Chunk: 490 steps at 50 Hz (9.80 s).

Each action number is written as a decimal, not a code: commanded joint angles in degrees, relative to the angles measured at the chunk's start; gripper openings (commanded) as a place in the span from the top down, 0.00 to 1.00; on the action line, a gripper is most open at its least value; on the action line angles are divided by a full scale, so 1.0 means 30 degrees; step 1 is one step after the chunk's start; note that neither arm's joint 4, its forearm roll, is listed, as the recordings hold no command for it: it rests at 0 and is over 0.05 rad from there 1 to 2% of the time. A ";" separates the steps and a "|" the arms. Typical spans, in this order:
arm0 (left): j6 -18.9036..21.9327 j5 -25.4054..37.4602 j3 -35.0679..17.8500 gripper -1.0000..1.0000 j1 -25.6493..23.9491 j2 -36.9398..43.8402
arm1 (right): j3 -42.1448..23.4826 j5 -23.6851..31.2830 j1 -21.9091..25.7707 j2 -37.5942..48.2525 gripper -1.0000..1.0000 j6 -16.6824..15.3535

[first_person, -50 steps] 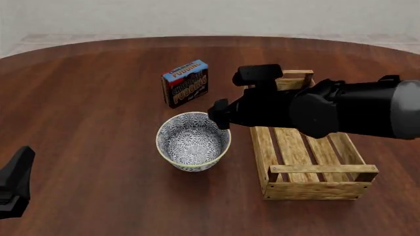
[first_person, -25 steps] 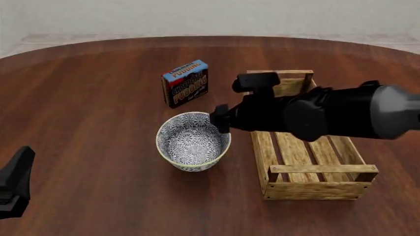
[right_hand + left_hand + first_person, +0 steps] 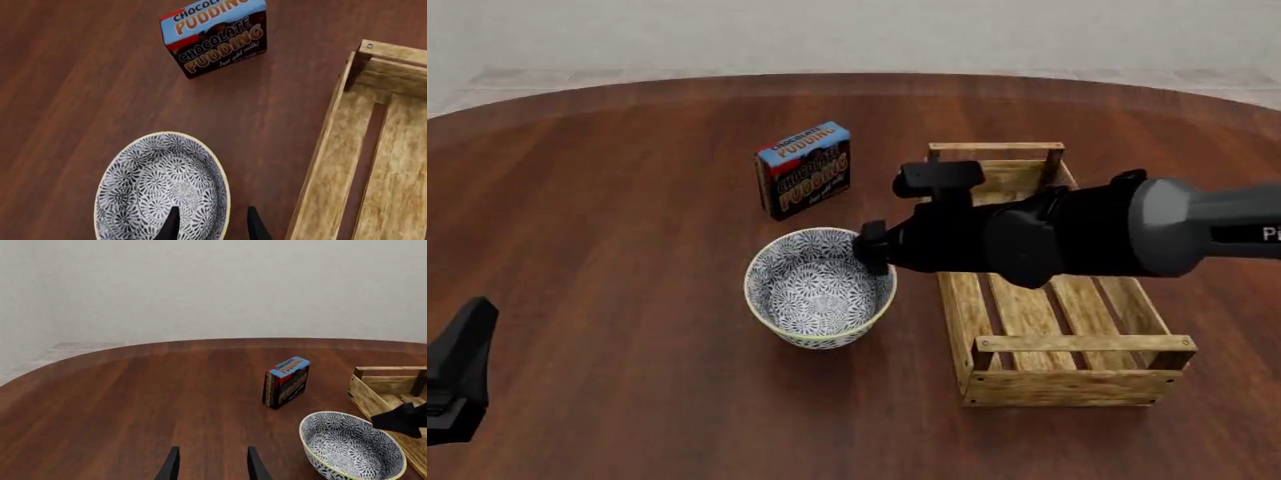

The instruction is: Pick up the bowl on the left and put it in the tray.

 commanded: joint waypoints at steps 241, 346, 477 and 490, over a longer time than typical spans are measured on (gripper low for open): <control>0.0000 0.0000 0.0000 0.00 0.0000 0.0000 | 0.1760 0.0299 -0.3213 -0.9851 1.00 -0.1997; 0.0000 0.0000 0.0000 0.00 0.0000 0.0000 | 0.4513 -0.2834 -0.9270 -0.7006 1.00 0.5786; 0.0000 0.0000 0.0000 0.00 0.0000 0.0000 | 0.7192 -0.4909 -1.1089 -0.4308 1.00 0.7537; 0.0000 0.0000 0.0000 0.00 0.0000 0.0000 | 0.7041 -0.5205 -1.1207 -0.3646 1.00 0.7573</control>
